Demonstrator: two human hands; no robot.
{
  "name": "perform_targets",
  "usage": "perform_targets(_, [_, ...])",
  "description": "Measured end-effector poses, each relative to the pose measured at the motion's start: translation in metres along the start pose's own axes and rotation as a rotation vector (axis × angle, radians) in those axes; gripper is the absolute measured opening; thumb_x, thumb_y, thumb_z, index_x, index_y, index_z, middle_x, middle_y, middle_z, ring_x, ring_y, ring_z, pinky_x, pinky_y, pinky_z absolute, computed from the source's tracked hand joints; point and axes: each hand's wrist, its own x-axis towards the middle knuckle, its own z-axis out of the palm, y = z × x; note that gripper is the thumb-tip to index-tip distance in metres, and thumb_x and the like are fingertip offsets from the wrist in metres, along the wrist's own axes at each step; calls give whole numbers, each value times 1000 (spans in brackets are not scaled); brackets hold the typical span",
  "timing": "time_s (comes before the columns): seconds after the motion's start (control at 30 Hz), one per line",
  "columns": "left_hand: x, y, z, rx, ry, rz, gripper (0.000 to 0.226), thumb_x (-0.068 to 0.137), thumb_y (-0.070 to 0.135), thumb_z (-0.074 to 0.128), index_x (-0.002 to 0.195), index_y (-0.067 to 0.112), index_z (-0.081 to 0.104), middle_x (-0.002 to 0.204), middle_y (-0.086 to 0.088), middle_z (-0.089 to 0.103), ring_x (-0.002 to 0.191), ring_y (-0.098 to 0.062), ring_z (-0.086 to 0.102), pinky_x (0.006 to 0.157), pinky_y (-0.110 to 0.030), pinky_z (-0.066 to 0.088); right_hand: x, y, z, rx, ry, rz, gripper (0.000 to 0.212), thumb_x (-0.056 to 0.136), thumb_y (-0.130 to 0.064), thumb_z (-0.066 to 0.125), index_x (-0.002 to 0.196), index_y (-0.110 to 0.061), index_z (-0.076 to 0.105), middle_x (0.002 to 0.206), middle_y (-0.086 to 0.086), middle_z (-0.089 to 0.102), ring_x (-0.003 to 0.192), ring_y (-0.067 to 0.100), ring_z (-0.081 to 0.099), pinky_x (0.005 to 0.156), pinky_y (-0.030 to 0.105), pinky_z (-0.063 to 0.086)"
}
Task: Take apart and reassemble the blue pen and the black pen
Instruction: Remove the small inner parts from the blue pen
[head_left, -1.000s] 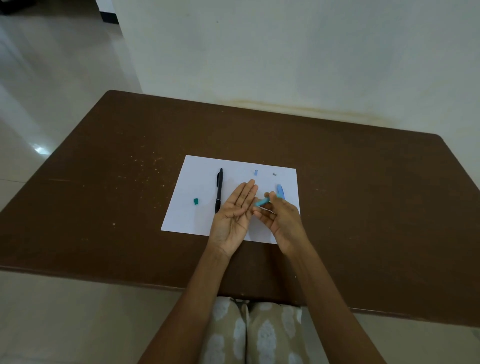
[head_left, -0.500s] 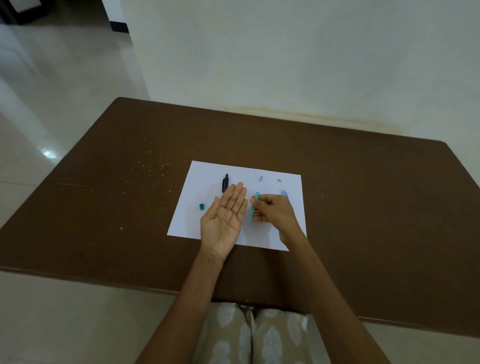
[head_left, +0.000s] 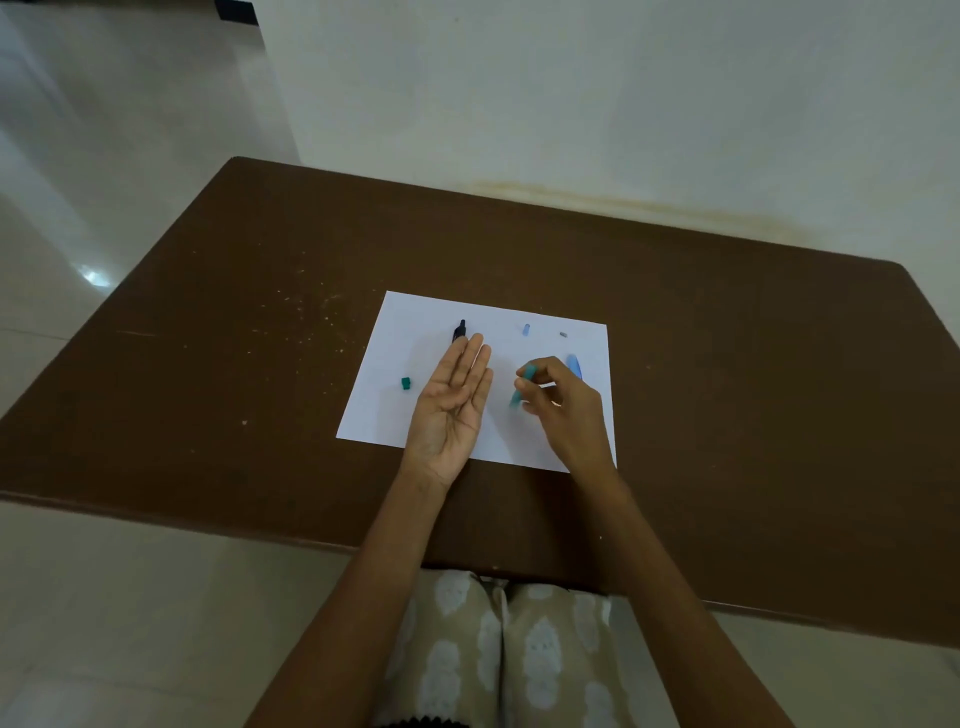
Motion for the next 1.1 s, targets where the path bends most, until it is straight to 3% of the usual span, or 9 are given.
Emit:
perform_targets(0.07, [0, 1, 0, 4, -8, 2, 42, 97, -4, 24, 132, 8, 43, 135, -6, 51, 130, -22, 45, 101, -32, 40, 0, 2, -1, -53, -6, -57, 18, 88, -15, 62, 102, -3, 63, 106, 8, 66, 86, 9, 57, 77, 0, 42])
perform_targets(0.13, [-1, 1, -1, 0, -14, 4, 43, 97, -5, 23, 133, 7, 42, 135, -6, 52, 129, -22, 45, 101, -32, 40, -1, 5, -2, -64, -2, -64, 19, 87, -16, 62, 101, -3, 64, 106, 8, 67, 85, 7, 57, 74, -5, 39])
perform_targets(0.37, [0, -1, -1, 4, -24, 0, 41, 97, -3, 25, 132, 8, 44, 134, -6, 52, 125, -21, 49, 103, -33, 39, -1, 9, -4, 122, 132, 50, 20, 92, -17, 57, 105, -3, 59, 103, 3, 63, 88, 14, 62, 75, 15, 53])
perform_targets(0.5, [1, -4, 2, 10, -14, -7, 40, 98, -1, 26, 132, 7, 45, 135, -7, 52, 127, -22, 48, 102, -33, 39, 2, 6, -9, 336, 201, 254, 21, 93, -26, 54, 106, -10, 58, 99, 0, 62, 84, 16, 67, 61, 13, 55])
perform_targets(0.8, [3, -11, 2, 57, 4, -20, 42, 97, -5, 24, 132, 8, 44, 138, -6, 48, 132, -23, 43, 103, -32, 38, 5, 6, -24, 472, 357, 340, 25, 92, -29, 54, 109, -11, 54, 106, 3, 65, 82, 18, 70, 58, 10, 54])
perform_targets(0.93, [4, -14, 3, 67, 11, -27, 42, 96, -5, 25, 133, 8, 42, 140, -7, 47, 134, -23, 40, 103, -32, 38, 4, 7, -23, 598, 277, 445, 26, 93, -31, 52, 111, -12, 53, 97, 2, 68, 76, 16, 71, 64, 18, 58])
perform_targets(1.0, [5, -15, 4, 63, 25, -34, 43, 96, -5, 25, 135, 6, 41, 142, -8, 44, 134, -24, 40, 103, -32, 38, 4, 4, -20, 709, 217, 534, 18, 94, -29, 51, 102, -13, 55, 91, 4, 67, 77, 18, 70, 67, 24, 59])
perform_targets(1.1, [8, -14, 5, 40, 40, -58, 38, 99, 5, 24, 132, 5, 44, 145, -11, 42, 134, -25, 40, 109, -36, 35, 3, -4, -17, 783, 134, 614, 13, 96, -22, 48, 97, -12, 56, 77, 9, 64, 66, 18, 65, 59, 25, 58])
